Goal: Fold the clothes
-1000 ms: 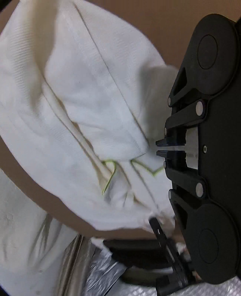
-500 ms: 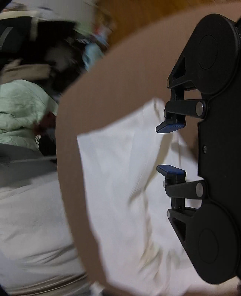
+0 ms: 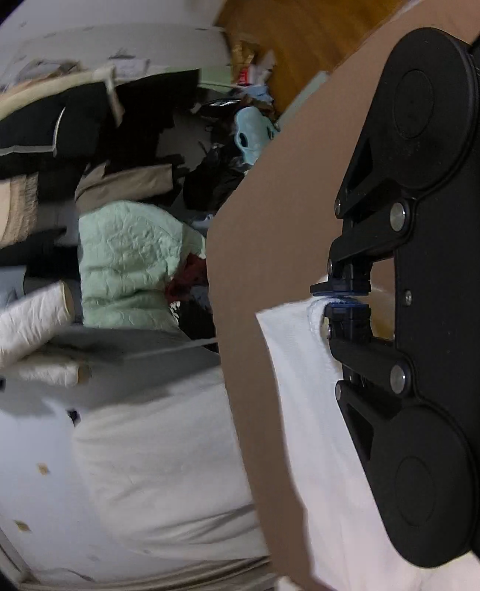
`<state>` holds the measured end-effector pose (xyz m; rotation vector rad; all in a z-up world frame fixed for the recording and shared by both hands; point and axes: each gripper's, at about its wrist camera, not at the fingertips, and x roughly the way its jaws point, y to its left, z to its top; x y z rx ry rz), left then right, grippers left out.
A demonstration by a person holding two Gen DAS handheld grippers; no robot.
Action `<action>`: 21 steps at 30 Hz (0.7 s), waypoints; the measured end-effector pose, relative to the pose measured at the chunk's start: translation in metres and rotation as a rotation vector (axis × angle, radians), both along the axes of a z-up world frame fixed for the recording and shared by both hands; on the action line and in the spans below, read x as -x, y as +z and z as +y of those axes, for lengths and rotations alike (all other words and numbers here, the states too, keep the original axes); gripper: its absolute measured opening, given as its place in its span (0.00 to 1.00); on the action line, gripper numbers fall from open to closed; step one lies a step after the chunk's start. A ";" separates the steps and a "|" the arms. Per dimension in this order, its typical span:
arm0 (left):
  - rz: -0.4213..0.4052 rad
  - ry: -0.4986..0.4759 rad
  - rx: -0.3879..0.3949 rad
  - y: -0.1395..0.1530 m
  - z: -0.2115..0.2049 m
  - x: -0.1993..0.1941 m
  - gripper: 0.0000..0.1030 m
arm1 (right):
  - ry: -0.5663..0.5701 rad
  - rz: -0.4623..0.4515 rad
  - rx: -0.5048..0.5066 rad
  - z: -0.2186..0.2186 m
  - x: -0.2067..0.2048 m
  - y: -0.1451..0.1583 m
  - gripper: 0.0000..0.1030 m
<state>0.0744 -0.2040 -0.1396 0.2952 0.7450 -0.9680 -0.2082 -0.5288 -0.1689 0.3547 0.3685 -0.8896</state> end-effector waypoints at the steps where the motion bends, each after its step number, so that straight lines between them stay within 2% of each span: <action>1: 0.008 -0.003 -0.065 -0.010 -0.004 0.002 0.08 | -0.005 0.028 -0.030 -0.006 0.002 -0.011 0.02; 2: 0.016 -0.007 -0.129 -0.021 -0.007 0.005 0.09 | -0.010 0.056 -0.059 -0.012 0.004 -0.021 0.02; 4: 0.021 -0.013 -0.279 -0.043 -0.017 0.009 0.17 | -0.036 0.087 -0.101 -0.016 0.006 -0.044 0.02; 5: 0.003 -0.015 -0.311 -0.047 -0.020 0.010 0.24 | -0.045 0.062 -0.122 -0.017 0.009 -0.052 0.02; 6: -0.030 -0.005 -0.327 -0.047 -0.022 0.012 0.42 | -0.054 0.037 -0.143 -0.018 0.012 -0.060 0.02; 7: -0.059 0.014 -0.335 -0.043 -0.022 0.012 0.51 | -0.058 0.020 -0.154 -0.018 0.012 -0.064 0.03; 8: -0.056 0.038 -0.311 -0.039 -0.018 0.009 0.56 | -0.054 0.023 -0.152 -0.019 0.013 -0.063 0.03; 9: -0.051 0.063 -0.286 -0.034 -0.014 0.005 0.56 | -0.049 0.025 -0.149 -0.020 0.014 -0.062 0.03; 13: 0.126 0.156 -0.092 -0.021 0.014 -0.017 0.56 | -0.020 0.031 -0.106 -0.014 0.012 -0.055 0.05; 15: 0.224 0.188 -0.025 -0.020 0.028 -0.025 0.58 | -0.023 0.036 -0.107 -0.012 0.012 -0.057 0.05; 16: 0.268 0.203 -0.004 -0.021 0.034 -0.029 0.58 | -0.024 0.038 -0.107 -0.011 0.012 -0.058 0.05; 21: 0.342 0.248 0.060 -0.021 0.055 -0.024 0.58 | -0.049 0.038 -0.120 -0.009 0.014 -0.062 0.05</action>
